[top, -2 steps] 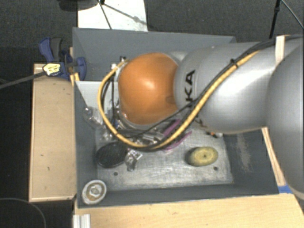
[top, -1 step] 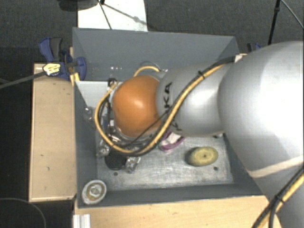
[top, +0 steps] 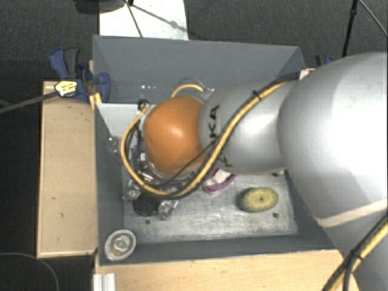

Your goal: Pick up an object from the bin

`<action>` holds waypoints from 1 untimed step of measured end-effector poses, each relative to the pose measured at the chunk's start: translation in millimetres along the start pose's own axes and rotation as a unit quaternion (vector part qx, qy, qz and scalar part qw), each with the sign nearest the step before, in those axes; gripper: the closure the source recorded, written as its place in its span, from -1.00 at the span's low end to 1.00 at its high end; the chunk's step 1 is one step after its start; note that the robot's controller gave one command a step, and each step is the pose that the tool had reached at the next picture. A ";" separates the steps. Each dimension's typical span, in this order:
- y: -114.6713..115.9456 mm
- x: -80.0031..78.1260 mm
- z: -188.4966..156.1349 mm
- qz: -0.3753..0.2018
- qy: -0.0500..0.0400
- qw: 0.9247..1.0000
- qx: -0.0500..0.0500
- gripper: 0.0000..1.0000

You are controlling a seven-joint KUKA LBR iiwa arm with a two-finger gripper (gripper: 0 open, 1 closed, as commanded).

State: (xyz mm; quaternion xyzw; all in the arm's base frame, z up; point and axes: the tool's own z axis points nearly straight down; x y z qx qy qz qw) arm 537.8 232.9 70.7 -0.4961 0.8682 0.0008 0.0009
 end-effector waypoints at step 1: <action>7.8 -2.2 -145.9 -0.085 -0.003 0.996 0.003 1.00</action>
Offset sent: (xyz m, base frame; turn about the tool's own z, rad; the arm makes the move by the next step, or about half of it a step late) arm -0.0070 0.0045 0.1412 -0.1719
